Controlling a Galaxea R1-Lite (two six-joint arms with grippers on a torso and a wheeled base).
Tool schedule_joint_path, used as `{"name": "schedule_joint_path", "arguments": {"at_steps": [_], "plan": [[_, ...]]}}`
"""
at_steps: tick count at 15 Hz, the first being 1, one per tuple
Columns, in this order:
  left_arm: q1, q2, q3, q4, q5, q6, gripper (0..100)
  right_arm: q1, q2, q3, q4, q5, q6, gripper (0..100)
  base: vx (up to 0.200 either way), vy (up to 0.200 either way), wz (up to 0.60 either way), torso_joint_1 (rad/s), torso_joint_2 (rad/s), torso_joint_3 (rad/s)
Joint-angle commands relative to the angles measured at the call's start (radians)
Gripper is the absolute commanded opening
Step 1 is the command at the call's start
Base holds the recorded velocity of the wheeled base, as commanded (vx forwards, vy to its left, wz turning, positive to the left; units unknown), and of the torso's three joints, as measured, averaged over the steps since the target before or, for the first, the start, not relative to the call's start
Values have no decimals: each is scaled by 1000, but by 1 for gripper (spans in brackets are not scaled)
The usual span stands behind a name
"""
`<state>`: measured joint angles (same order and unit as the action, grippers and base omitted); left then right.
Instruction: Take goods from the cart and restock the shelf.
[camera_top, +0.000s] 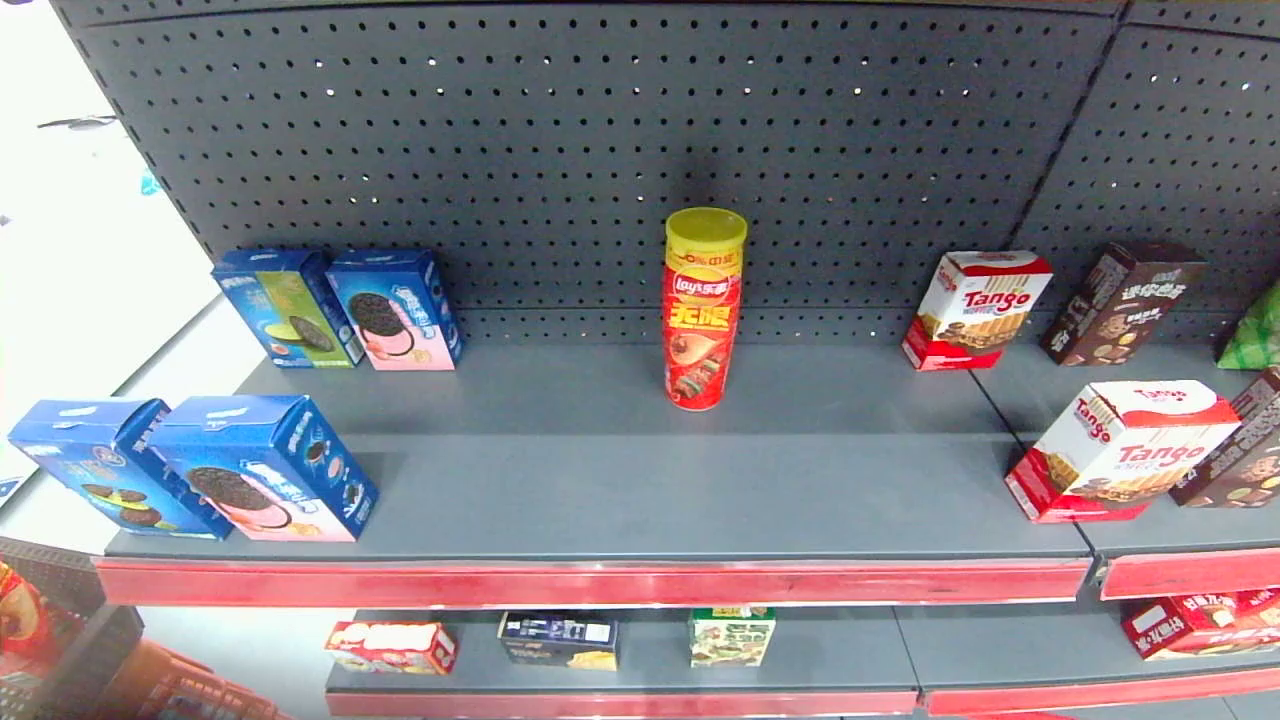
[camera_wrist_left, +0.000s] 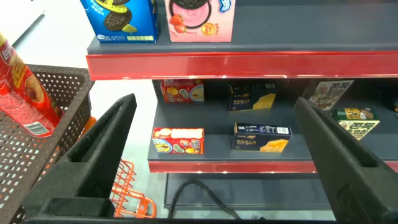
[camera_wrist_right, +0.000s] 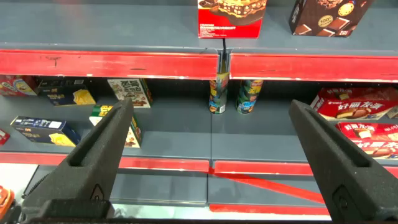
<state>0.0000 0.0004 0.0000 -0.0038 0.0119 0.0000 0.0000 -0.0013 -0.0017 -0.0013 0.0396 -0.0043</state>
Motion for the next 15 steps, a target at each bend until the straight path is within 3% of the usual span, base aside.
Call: {"name": "schedule_joint_path", "arguments": {"at_steps": [1, 10, 15], "plan": [[0, 0, 0, -1, 0, 0, 100, 0, 1, 0, 0, 0, 0, 100, 0, 0, 0, 0, 0, 0], [0, 0, 0, -2, 0, -2, 100, 0, 1, 0, 0, 0, -2, 100, 0, 0, 0, 0, 0, 0], [0, 0, 0, -2, 0, -2, 100, 0, 1, 0, 0, 0, 0, 100, 0, 0, 600, 0, 4, 4]]}}
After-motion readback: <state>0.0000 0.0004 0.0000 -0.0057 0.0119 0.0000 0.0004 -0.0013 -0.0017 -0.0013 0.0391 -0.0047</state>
